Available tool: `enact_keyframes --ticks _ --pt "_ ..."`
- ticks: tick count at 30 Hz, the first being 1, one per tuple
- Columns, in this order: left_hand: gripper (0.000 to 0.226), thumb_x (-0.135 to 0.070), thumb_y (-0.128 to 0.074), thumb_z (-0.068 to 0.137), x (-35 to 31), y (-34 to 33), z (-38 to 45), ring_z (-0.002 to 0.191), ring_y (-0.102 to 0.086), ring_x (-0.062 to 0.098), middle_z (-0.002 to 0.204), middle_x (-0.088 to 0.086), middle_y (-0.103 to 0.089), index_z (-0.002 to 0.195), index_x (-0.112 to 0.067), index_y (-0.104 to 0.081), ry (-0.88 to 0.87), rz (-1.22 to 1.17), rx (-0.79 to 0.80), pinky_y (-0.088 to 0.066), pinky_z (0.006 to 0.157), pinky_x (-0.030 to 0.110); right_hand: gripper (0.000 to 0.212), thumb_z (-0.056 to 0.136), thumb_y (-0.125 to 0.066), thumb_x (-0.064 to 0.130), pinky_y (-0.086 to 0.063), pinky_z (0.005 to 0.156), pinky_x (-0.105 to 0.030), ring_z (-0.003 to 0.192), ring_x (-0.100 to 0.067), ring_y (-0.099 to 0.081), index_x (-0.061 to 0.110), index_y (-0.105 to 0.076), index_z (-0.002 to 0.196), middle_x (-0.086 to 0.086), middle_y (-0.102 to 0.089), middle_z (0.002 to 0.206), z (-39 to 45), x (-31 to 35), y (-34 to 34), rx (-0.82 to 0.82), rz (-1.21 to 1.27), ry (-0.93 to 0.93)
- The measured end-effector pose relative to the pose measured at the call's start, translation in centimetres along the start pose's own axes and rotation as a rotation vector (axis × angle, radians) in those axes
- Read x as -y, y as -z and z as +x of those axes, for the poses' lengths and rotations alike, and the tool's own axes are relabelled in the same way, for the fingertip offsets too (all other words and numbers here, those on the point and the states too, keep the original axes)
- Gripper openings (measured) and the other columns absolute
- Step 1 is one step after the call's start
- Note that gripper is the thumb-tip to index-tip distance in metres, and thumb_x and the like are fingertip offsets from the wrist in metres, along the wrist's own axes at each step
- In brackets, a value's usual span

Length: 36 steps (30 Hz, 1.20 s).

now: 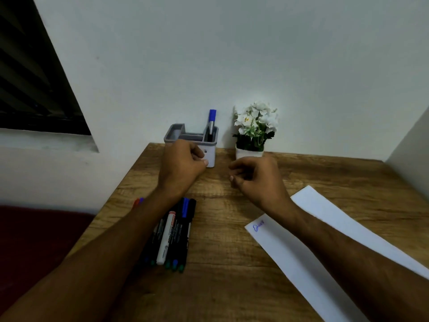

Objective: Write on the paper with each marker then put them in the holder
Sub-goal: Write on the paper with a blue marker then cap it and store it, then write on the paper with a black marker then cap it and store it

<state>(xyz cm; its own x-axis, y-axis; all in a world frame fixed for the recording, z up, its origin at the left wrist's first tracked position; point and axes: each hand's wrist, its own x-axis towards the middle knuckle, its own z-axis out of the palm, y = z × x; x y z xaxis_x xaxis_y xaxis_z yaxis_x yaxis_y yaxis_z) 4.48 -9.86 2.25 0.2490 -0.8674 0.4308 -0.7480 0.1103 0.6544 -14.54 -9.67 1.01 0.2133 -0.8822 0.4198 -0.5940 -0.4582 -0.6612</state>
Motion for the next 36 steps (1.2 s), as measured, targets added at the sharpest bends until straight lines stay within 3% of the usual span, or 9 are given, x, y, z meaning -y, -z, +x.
enact_keyframes --ticks 5,10,13,19,25,27,32,36 --pt "0.013 -0.015 -0.082 0.065 1.1 0.9 -3.6 0.071 -0.067 0.013 0.073 -0.002 -0.071 0.076 -0.019 -0.076 0.039 0.167 0.084 -0.058 0.067 0.029 0.024 0.084 -0.076 0.0 -0.063 0.081 -0.028 0.079 -0.006 -0.074 0.01 -0.08 0.106 -0.001 -0.079 0.09 -2.1 0.3 0.0 0.022 -0.009 0.007" --pt "0.023 -0.028 -0.088 0.062 0.7 1.0 -5.3 0.077 -0.064 0.009 0.077 -0.007 -0.069 0.079 -0.022 -0.074 0.038 0.306 0.208 -0.05 0.066 0.023 0.023 0.086 -0.074 0.002 -0.064 0.08 -0.032 0.077 -0.007 -0.074 0.01 -0.08 0.106 -0.001 -0.079 0.088 -3.2 0.6 0.1 0.041 0.014 -0.02" --pt "0.02 -0.022 -0.087 0.064 0.1 0.8 -5.4 0.078 -0.064 0.008 0.076 -0.009 -0.067 0.075 -0.025 -0.07 0.039 0.33 0.272 -0.045 0.063 0.02 0.023 0.086 -0.074 0.002 -0.065 0.081 -0.035 0.077 -0.009 -0.075 0.01 -0.079 0.107 -0.001 -0.079 0.088 -3.5 0.9 0.2 0.04 0.038 -0.026" --pt "0.015 -0.009 -0.076 0.073 -0.9 0.2 -5.2 0.083 -0.064 0.011 0.084 -0.004 -0.069 0.081 -0.022 -0.074 -0.009 0.283 0.285 -0.057 0.077 0.029 0.022 0.086 -0.075 0.001 -0.065 0.078 -0.038 0.075 -0.009 -0.075 0.011 -0.079 0.105 0.001 -0.078 0.085 -4.1 0.7 0.2 0.058 0.075 -0.07" --pt "0.017 -0.004 -0.079 0.073 -1.9 0.4 -4.0 0.08 -0.07 0.009 0.078 -0.003 -0.074 0.081 -0.019 -0.079 0.109 -0.07 0.215 -0.059 0.082 0.031 0.012 0.09 -0.074 0.002 -0.066 0.07 -0.042 0.071 -0.024 -0.078 0.004 -0.076 0.102 -0.012 -0.078 0.079 -4.6 2.0 0.9 0.095 0.32 -0.262" --pt "0.018 -0.001 -0.08 0.073 -2.4 0.8 -3.6 0.083 -0.072 0.014 0.081 0.002 -0.075 0.081 -0.018 -0.078 0.202 -0.278 0.233 -0.061 0.08 0.035 0.012 0.093 -0.073 0.007 -0.066 0.065 -0.037 0.074 -0.028 -0.078 0.0 -0.075 0.103 -0.017 -0.078 0.085 -4.8 3.0 1.1 0.147 0.438 -0.349" --pt "0.019 0.007 -0.071 0.08 -4.2 1.0 -3.5 0.092 -0.073 0.02 0.094 0.01 -0.075 0.088 -0.009 -0.076 0.355 -0.639 0.19 -0.061 0.076 0.033 0.016 0.096 -0.07 0.019 -0.06 0.058 -0.029 0.07 -0.019 -0.075 0.005 -0.076 0.103 -0.013 -0.08 0.091 -5.1 3.9 0.9 0.271 0.528 -0.471" --pt "0.012 0.003 -0.065 0.088 -5.0 0.8 -4.3 0.087 -0.074 0.022 0.094 0.014 -0.075 0.098 -0.001 -0.072 0.571 -0.834 0.215 -0.062 0.066 0.03 0.01 0.094 -0.073 0.014 -0.059 0.056 -0.028 0.065 -0.015 -0.072 0.006 -0.078 0.098 -0.011 -0.079 0.083 -5.2 3.6 0.8 0.183 0.547 -0.458"
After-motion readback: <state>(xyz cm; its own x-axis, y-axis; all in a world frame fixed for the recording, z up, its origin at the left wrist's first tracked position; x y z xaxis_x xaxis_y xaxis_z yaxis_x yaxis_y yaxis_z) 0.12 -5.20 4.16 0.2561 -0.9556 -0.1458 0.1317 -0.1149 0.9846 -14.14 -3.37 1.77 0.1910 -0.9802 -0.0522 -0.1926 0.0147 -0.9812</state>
